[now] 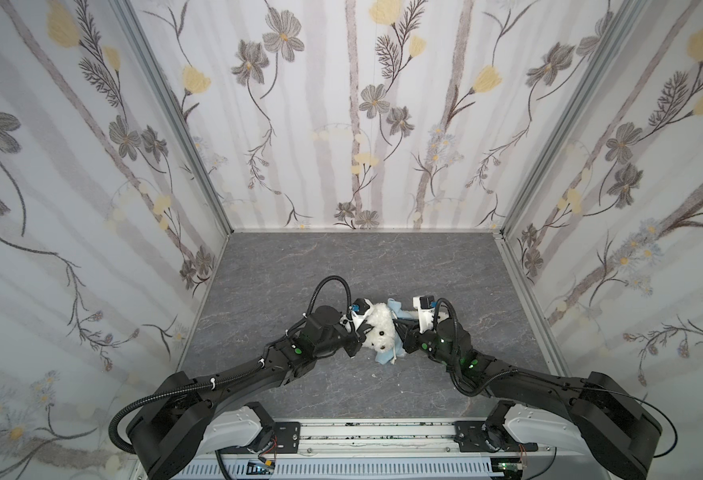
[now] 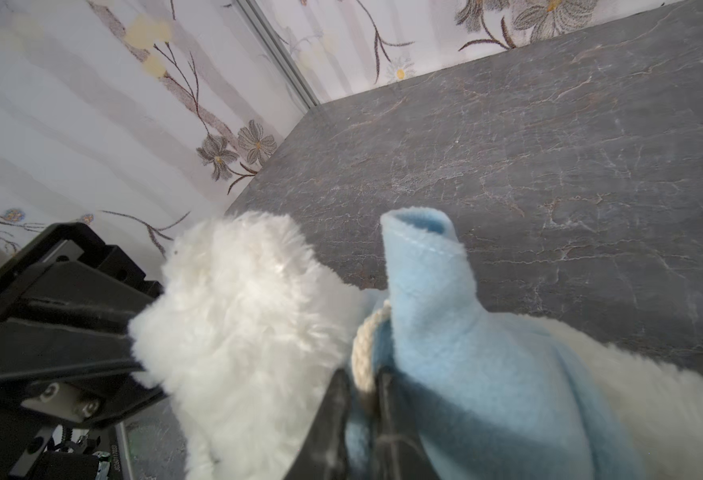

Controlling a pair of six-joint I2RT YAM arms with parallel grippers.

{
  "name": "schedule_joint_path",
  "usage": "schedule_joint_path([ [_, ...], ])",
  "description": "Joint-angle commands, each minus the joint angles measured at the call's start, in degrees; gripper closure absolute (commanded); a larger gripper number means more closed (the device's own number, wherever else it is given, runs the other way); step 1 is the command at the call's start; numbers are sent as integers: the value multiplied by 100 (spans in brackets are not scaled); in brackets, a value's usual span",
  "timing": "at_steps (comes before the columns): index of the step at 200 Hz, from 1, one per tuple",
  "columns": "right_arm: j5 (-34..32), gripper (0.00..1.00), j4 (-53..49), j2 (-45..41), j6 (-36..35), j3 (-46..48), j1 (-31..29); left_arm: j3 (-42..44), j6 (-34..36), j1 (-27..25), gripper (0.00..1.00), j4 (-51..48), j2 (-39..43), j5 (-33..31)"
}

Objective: Dress the teddy bear

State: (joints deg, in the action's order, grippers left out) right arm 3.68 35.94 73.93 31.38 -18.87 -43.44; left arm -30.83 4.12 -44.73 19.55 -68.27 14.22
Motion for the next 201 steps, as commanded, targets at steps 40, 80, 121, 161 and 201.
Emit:
schedule_joint_path([
  [40, 443, 57, -1547, -1841, -922, 88, 926, 174, -2446, 706, 100, 337, 237, 393],
  [80, 760, 55, -2064, -2225, -1235, 169, 1244, -243, -5075, 926, 100, 200, -161, 1012],
  [121, 1259, 61, -1613, -1818, -898, 472, 1232, -586, -6549, 1044, 100, -11, -625, 1243],
  [161, 1425, 64, -836, -1474, -107, 957, 1238, -672, -6696, 1069, 100, -18, -705, 1331],
  [201, 1633, 61, -684, -914, 213, 797, 1444, -687, -6556, 1068, 100, -39, -710, 1373],
])
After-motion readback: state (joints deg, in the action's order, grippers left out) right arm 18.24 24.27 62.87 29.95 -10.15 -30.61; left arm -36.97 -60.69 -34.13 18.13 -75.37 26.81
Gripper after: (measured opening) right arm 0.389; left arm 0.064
